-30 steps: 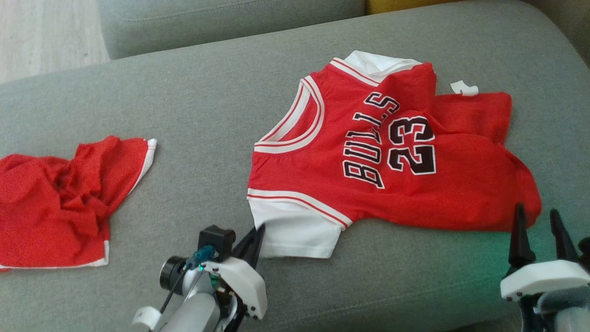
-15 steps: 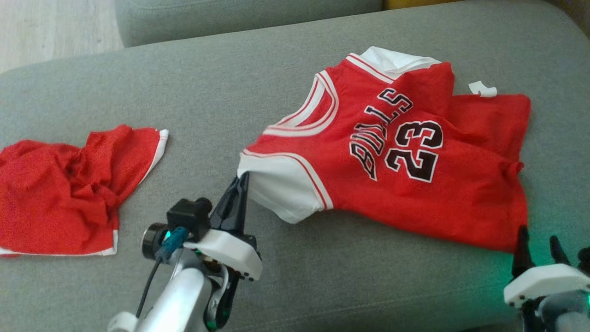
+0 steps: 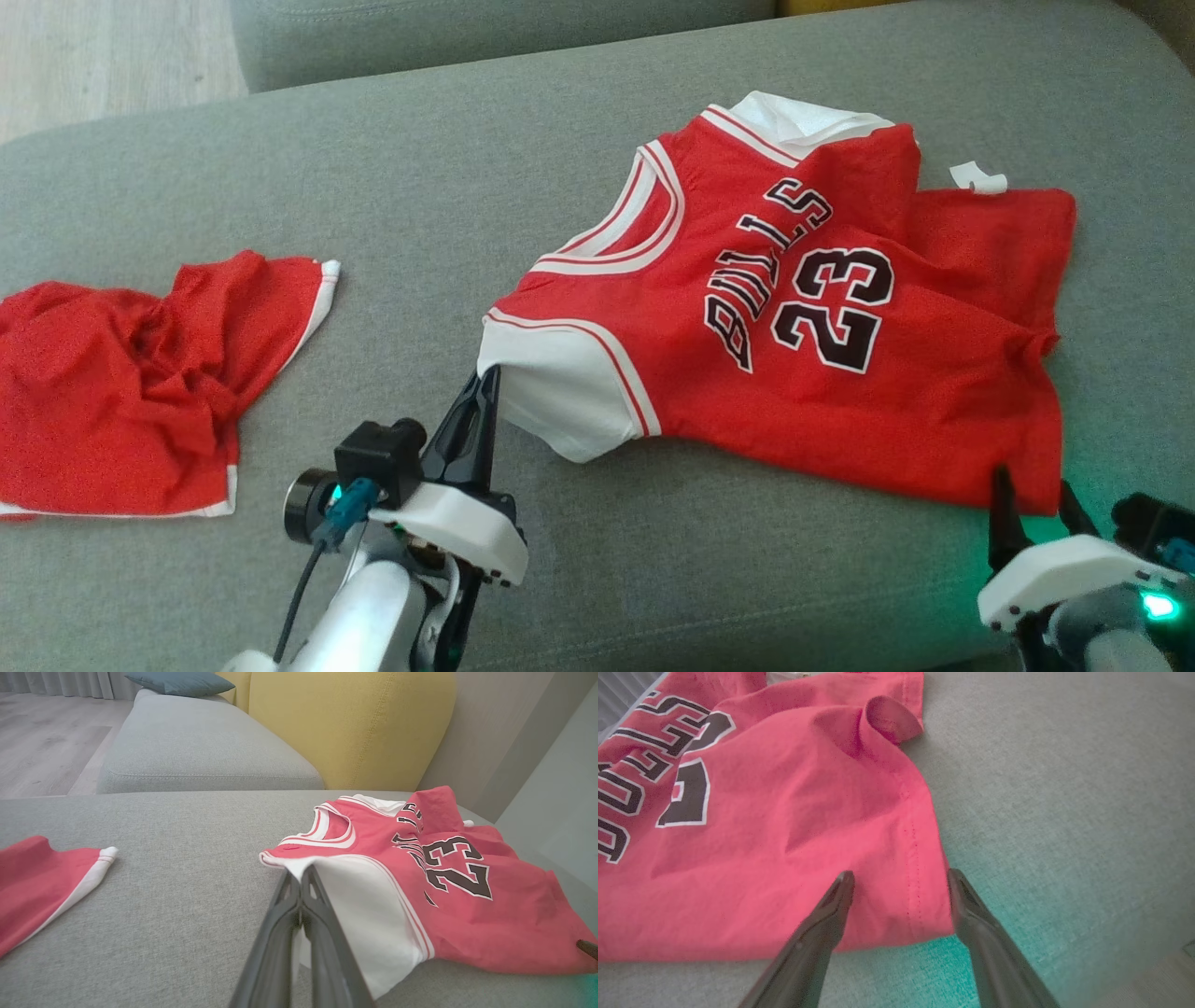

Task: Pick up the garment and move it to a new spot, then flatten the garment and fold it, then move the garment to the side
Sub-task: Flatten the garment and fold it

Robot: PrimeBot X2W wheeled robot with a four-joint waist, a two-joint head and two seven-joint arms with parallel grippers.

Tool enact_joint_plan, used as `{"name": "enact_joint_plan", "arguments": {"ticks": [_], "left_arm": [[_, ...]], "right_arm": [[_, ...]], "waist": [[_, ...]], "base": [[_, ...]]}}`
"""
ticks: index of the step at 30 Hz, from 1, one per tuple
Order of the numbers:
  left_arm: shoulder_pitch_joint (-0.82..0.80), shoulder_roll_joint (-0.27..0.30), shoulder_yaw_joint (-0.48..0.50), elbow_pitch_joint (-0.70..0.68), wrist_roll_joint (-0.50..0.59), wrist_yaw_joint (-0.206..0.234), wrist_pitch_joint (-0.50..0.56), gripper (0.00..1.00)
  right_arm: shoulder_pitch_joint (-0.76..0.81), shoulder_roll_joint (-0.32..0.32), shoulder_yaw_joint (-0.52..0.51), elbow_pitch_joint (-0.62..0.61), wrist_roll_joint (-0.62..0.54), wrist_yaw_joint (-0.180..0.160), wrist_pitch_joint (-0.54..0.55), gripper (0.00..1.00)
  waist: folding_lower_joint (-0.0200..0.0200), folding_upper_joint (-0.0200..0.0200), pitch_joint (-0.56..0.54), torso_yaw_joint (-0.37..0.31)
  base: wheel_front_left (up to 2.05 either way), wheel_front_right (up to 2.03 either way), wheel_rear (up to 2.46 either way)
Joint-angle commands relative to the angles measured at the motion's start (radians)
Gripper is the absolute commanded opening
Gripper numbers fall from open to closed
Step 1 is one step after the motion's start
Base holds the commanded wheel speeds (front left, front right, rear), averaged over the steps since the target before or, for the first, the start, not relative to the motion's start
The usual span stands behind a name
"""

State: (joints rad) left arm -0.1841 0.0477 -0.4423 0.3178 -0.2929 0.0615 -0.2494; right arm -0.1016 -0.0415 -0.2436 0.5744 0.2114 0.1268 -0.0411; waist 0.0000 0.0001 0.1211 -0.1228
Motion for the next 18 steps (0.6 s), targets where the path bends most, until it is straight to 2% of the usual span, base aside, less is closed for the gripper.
{"name": "enact_joint_plan", "arguments": {"ticks": [1,10,18], "left_arm": [[-0.024,0.003,0.028,-0.033,-0.005,-0.003,-0.012,0.0],[-0.027,0.003,0.011,-0.024,-0.013,-0.007,-0.012,0.0],[-0.039,0.003,0.013,-0.023,-0.006,-0.012,-0.012,0.0]], "right_arm": [[0.006,-0.009,0.025,-0.034,0.004,0.004,0.006,1.0],[0.012,-0.009,-0.019,-0.042,-0.026,0.004,0.046,1.0],[-0.015,-0.009,-0.006,-0.02,-0.027,0.004,0.063,1.0]], "waist": [[0.0,-0.0001,-0.001,-0.001],[0.0,-0.0001,-0.009,0.004],[0.0,-0.0001,0.011,0.011]], "base": [[0.0,0.0,0.0],[0.0,0.0,0.0],[0.0,0.0,0.0]]}}
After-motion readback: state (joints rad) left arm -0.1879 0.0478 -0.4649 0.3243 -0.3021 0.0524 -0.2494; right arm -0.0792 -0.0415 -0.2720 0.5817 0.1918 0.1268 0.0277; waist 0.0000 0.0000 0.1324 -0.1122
